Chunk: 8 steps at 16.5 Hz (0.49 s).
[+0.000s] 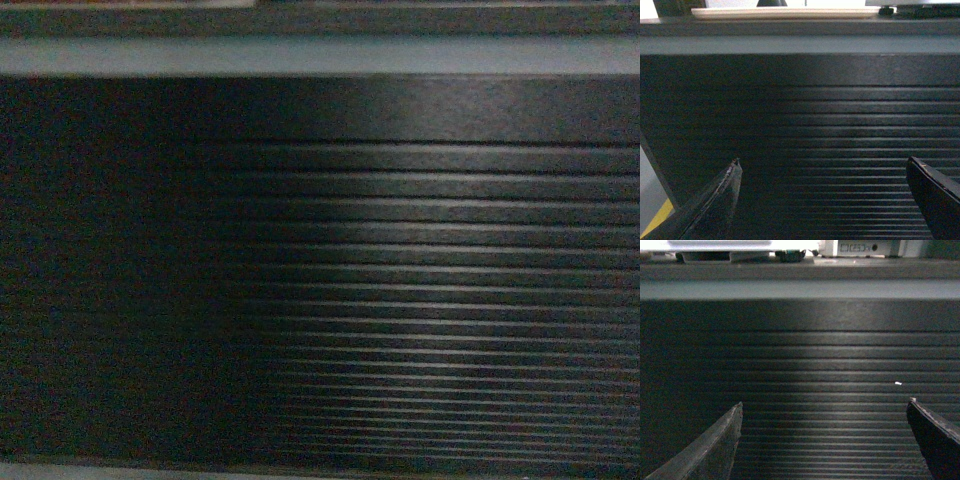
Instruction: Place dark red mango on scale at checkout
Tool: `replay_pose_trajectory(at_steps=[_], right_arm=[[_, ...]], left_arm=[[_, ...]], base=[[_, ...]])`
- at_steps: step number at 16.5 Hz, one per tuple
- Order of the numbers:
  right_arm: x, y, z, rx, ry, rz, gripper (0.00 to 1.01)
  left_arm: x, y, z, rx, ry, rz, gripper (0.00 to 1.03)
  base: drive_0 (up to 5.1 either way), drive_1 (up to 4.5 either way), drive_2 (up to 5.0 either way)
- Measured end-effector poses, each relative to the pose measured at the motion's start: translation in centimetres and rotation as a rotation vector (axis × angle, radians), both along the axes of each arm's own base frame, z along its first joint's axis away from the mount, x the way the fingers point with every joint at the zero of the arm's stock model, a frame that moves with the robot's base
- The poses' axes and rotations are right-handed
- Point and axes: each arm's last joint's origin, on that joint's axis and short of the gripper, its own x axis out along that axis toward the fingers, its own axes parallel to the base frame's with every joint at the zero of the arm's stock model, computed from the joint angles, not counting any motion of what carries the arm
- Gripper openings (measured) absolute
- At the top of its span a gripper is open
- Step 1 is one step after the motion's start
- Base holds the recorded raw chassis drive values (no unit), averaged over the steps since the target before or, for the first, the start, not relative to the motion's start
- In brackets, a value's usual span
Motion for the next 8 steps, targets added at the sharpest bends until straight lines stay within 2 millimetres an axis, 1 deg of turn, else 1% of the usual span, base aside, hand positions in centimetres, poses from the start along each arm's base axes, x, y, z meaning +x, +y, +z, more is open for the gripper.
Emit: replay_pose_trajectory(at_steps=[8], right_arm=[[0.0, 0.0, -0.02, 0.0, 0.002, -0.001, 0.98]], left_arm=[[0.0, 0.0, -0.03, 0.0, 0.003, 0.0, 0.98]], base=[[0.0, 0.0, 0.0]])
